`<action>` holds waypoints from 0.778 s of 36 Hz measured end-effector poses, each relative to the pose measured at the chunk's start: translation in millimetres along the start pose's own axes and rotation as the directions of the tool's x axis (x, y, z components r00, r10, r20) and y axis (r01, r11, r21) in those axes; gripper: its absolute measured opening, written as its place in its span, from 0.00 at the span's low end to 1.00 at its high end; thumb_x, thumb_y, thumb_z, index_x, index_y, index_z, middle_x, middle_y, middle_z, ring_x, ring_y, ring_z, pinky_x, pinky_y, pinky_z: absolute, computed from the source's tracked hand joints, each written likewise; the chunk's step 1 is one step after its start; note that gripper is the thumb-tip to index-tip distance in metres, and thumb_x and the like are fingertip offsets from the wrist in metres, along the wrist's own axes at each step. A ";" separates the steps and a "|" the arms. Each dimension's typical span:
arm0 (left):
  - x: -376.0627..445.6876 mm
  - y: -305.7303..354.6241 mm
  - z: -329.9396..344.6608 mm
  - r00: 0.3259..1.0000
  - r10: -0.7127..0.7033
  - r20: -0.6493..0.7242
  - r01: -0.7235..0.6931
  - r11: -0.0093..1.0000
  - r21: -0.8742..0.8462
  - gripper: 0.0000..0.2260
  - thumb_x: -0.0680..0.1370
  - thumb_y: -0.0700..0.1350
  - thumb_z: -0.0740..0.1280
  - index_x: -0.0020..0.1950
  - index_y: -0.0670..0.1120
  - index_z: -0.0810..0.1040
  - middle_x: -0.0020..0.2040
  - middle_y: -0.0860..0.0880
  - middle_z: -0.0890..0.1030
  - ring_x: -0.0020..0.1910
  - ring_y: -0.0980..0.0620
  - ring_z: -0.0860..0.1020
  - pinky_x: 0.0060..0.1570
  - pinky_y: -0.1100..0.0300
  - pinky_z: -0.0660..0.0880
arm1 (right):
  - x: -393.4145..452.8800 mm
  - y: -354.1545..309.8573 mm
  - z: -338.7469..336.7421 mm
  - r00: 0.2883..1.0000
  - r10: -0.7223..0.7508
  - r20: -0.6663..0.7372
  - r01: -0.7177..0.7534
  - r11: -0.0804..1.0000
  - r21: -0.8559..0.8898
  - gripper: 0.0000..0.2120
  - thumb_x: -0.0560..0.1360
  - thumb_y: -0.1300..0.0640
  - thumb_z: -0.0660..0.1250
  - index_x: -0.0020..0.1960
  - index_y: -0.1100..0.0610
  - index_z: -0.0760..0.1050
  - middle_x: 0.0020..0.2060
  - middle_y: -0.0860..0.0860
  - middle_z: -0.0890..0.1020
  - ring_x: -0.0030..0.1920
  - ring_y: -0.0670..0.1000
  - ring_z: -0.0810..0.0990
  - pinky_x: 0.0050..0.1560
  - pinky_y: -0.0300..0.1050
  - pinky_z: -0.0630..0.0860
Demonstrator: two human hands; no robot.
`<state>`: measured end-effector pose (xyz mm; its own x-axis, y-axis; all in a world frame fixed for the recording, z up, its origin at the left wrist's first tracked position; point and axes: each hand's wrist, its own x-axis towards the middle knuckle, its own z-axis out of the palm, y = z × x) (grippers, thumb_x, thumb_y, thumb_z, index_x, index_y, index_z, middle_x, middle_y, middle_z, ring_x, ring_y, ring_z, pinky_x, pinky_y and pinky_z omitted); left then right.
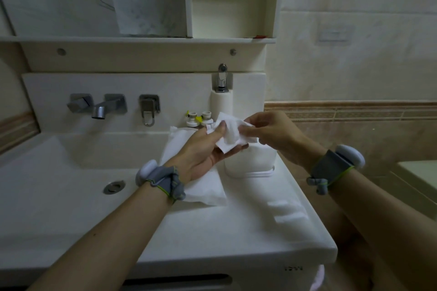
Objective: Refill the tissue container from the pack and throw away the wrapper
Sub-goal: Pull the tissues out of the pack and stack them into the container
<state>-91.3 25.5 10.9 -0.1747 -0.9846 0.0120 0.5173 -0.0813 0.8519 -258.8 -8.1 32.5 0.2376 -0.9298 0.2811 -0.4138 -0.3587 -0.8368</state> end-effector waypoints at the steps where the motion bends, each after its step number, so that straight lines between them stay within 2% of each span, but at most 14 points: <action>1: -0.5 1.0 0.4 1.000 -0.017 -0.011 0.017 1.000 -0.020 0.14 0.83 0.44 0.59 0.64 0.37 0.73 0.61 0.38 0.80 0.57 0.35 0.80 0.38 0.55 0.82 | 0.6 0.2 -0.8 1.000 0.004 -0.014 -0.004 1.000 0.007 0.07 0.73 0.54 0.73 0.48 0.56 0.83 0.42 0.51 0.85 0.33 0.42 0.81 0.35 0.32 0.77; 4: -0.8 3.9 -0.5 0.999 -0.053 -0.001 0.053 0.999 -0.003 0.18 0.83 0.51 0.58 0.62 0.38 0.74 0.59 0.38 0.81 0.54 0.36 0.81 0.40 0.55 0.82 | 0.8 -0.3 -2.0 0.998 -0.001 -0.055 0.002 1.000 0.020 0.07 0.73 0.55 0.73 0.48 0.57 0.82 0.41 0.52 0.85 0.31 0.42 0.80 0.33 0.33 0.74; 7: -0.7 5.7 -0.4 0.998 -0.054 0.037 0.052 0.997 0.061 0.21 0.80 0.54 0.62 0.63 0.38 0.75 0.58 0.38 0.82 0.55 0.35 0.81 0.42 0.55 0.82 | -0.9 -1.1 -1.3 0.995 -0.054 -0.081 0.048 0.996 -0.080 0.07 0.74 0.52 0.72 0.49 0.55 0.83 0.40 0.49 0.85 0.36 0.44 0.82 0.36 0.35 0.78; 9: -1.1 5.6 0.4 0.998 -0.039 0.049 0.034 0.994 0.100 0.18 0.80 0.51 0.65 0.63 0.39 0.76 0.58 0.39 0.82 0.55 0.35 0.81 0.46 0.55 0.82 | -2.3 -2.2 -0.3 0.996 -0.067 -0.062 0.060 0.992 -0.114 0.08 0.75 0.50 0.70 0.49 0.54 0.83 0.39 0.48 0.85 0.35 0.44 0.82 0.33 0.34 0.78; 11: -1.4 4.7 0.1 0.999 -0.007 0.042 0.002 0.993 0.115 0.13 0.80 0.46 0.65 0.61 0.39 0.77 0.57 0.40 0.83 0.54 0.37 0.82 0.46 0.55 0.82 | -4.5 -4.2 -0.8 0.998 -0.059 -0.029 0.055 0.993 -0.108 0.11 0.76 0.48 0.69 0.48 0.55 0.84 0.38 0.52 0.84 0.30 0.43 0.78 0.31 0.33 0.72; 13: -1.5 3.6 -1.6 0.999 0.020 0.026 -0.023 0.992 0.124 0.09 0.80 0.41 0.64 0.58 0.40 0.77 0.54 0.41 0.84 0.49 0.40 0.84 0.44 0.55 0.82 | -6.3 -5.9 -2.5 1.000 -0.024 0.011 0.025 0.998 -0.058 0.15 0.76 0.46 0.67 0.48 0.57 0.84 0.40 0.57 0.84 0.33 0.48 0.76 0.36 0.39 0.73; 15: -2.1 2.9 -3.3 0.999 0.033 0.011 -0.034 0.990 0.134 0.06 0.80 0.39 0.63 0.56 0.41 0.77 0.49 0.43 0.85 0.44 0.42 0.85 0.43 0.56 0.82 | -8.2 -8.2 -5.5 0.998 0.041 0.054 -0.042 0.999 0.017 0.16 0.78 0.46 0.65 0.52 0.58 0.84 0.43 0.55 0.85 0.38 0.52 0.80 0.43 0.47 0.79; 17: -2.2 2.7 -4.8 0.999 0.048 -0.007 -0.046 0.988 0.145 0.05 0.80 0.37 0.63 0.54 0.42 0.77 0.46 0.45 0.85 0.41 0.46 0.85 0.40 0.57 0.82 | -9.9 -9.9 -8.3 0.990 0.098 0.106 -0.110 0.987 0.115 0.16 0.80 0.50 0.63 0.55 0.60 0.82 0.44 0.53 0.86 0.39 0.50 0.84 0.47 0.48 0.81; 19: -1.7 2.5 -6.1 0.997 0.067 -0.025 -0.062 0.984 0.167 0.06 0.80 0.36 0.63 0.56 0.42 0.76 0.48 0.45 0.84 0.40 0.49 0.85 0.37 0.57 0.82 | -12.2 -12.2 -9.3 0.980 0.134 0.150 -0.162 0.967 0.197 0.15 0.81 0.52 0.61 0.54 0.61 0.81 0.44 0.55 0.86 0.39 0.50 0.85 0.47 0.47 0.80; 21: -0.5 2.5 -6.5 0.996 0.080 -0.042 -0.072 0.984 0.166 0.10 0.80 0.36 0.64 0.61 0.41 0.74 0.51 0.44 0.83 0.40 0.50 0.85 0.37 0.57 0.82 | -13.0 -12.7 -9.8 0.975 0.175 0.140 -0.201 0.959 0.199 0.16 0.82 0.51 0.59 0.53 0.61 0.80 0.44 0.56 0.86 0.39 0.51 0.85 0.49 0.50 0.80; 24: 0.8 2.3 -5.6 0.994 0.099 -0.053 -0.088 0.981 0.174 0.12 0.80 0.36 0.64 0.63 0.39 0.73 0.52 0.44 0.82 0.40 0.51 0.85 0.37 0.58 0.82 | -12.6 -12.1 -10.7 0.966 0.215 0.143 -0.242 0.948 0.207 0.22 0.81 0.44 0.57 0.53 0.62 0.79 0.44 0.58 0.86 0.41 0.55 0.86 0.52 0.52 0.80; 26: 1.6 1.3 -5.0 0.992 0.115 -0.060 -0.101 0.974 0.204 0.14 0.80 0.37 0.65 0.65 0.38 0.72 0.56 0.42 0.81 0.45 0.49 0.84 0.37 0.57 0.82 | -12.7 -12.7 -9.5 0.964 0.204 0.169 -0.233 0.956 0.176 0.26 0.77 0.38 0.61 0.52 0.62 0.80 0.43 0.59 0.86 0.41 0.55 0.85 0.49 0.50 0.79; 28: 1.4 0.4 -4.2 0.990 0.126 -0.063 -0.109 0.968 0.225 0.15 0.80 0.37 0.65 0.66 0.38 0.72 0.59 0.40 0.80 0.48 0.47 0.83 0.38 0.57 0.82 | -14.0 -13.4 -4.8 0.971 0.176 0.163 -0.190 0.978 0.080 0.23 0.72 0.40 0.68 0.48 0.61 0.82 0.42 0.57 0.85 0.38 0.51 0.83 0.46 0.47 0.79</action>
<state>-87.8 23.4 9.0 -0.0549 -0.9948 0.0863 0.3316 0.0634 0.9413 -260.8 9.3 42.0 0.3014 -0.9522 0.0493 -0.3797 -0.1673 -0.9098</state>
